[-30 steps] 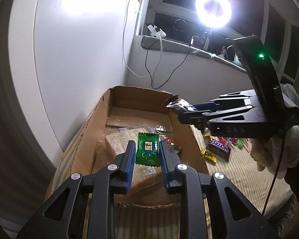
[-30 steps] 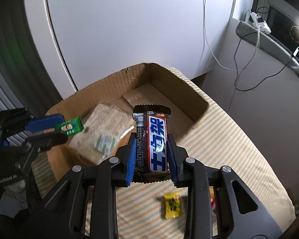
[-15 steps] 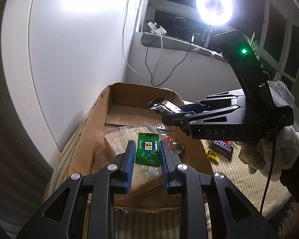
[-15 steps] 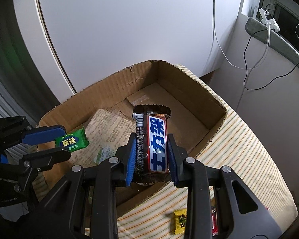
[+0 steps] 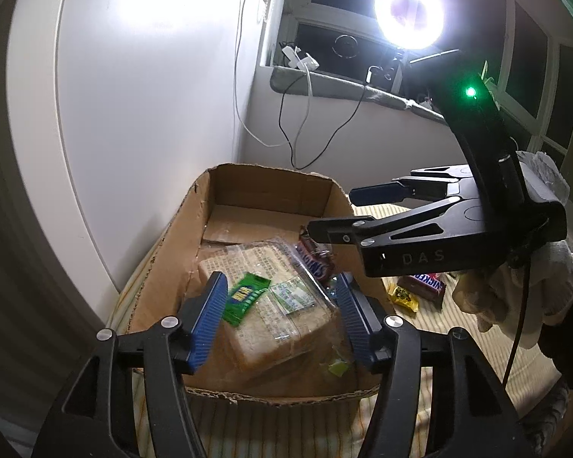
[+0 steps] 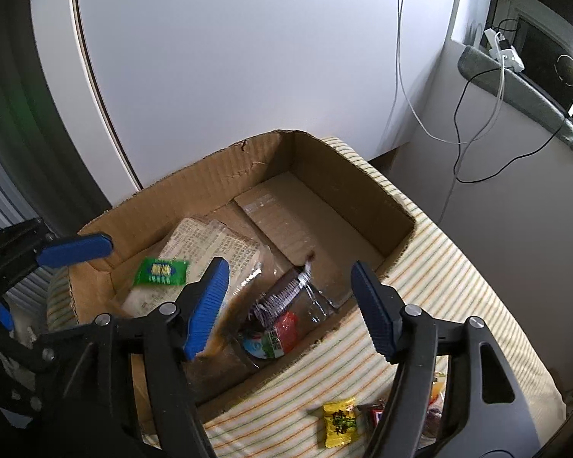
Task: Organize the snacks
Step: 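Open both grippers over the box and withdraw them, then reach both grippers toward the clear bags of dark candy with red ends, then grasp one clear candy bag with the left gripper while the right gripper grasps another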
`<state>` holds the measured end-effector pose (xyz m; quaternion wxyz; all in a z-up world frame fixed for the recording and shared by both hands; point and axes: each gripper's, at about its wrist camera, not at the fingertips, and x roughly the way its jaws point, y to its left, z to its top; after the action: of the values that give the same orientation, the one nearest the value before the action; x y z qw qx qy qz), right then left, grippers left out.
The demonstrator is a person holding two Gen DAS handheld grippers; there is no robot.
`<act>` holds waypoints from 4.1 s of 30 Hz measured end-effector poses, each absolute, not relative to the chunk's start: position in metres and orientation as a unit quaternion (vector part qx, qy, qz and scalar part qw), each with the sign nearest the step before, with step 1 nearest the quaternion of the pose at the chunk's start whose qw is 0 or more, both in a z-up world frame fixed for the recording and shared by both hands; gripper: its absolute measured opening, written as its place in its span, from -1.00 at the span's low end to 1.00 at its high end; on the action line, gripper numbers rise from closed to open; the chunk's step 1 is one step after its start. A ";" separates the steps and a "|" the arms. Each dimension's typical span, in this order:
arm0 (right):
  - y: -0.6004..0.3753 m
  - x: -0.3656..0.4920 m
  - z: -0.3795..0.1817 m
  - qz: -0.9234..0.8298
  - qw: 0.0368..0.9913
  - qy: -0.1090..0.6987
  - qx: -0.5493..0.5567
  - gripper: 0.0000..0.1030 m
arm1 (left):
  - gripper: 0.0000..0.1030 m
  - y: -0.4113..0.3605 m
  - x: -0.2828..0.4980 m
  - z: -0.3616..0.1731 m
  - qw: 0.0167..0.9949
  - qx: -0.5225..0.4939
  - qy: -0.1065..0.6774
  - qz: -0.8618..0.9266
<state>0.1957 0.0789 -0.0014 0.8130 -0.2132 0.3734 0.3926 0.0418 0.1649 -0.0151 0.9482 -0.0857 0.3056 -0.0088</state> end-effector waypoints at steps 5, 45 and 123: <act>0.071 0.194 0.002 0.379 0.820 0.369 -0.220 0.34 | 0.14 0.160 0.039 -0.013 0.949 -0.081 0.304 -0.012; -0.208 0.223 -0.016 0.208 0.873 0.430 -0.102 0.35 | 0.14 0.012 0.076 -0.020 0.929 -0.054 0.338 -0.144; -0.204 0.253 -0.058 0.260 0.846 0.448 -0.131 -0.20 | -0.41 -0.043 0.193 -0.062 0.899 -0.015 0.402 -0.172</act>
<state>0.2530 -0.2042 -0.0580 0.8456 -0.1308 0.4477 0.2598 0.1935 -0.0426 -0.0616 0.8993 -0.0152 0.4021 -0.1716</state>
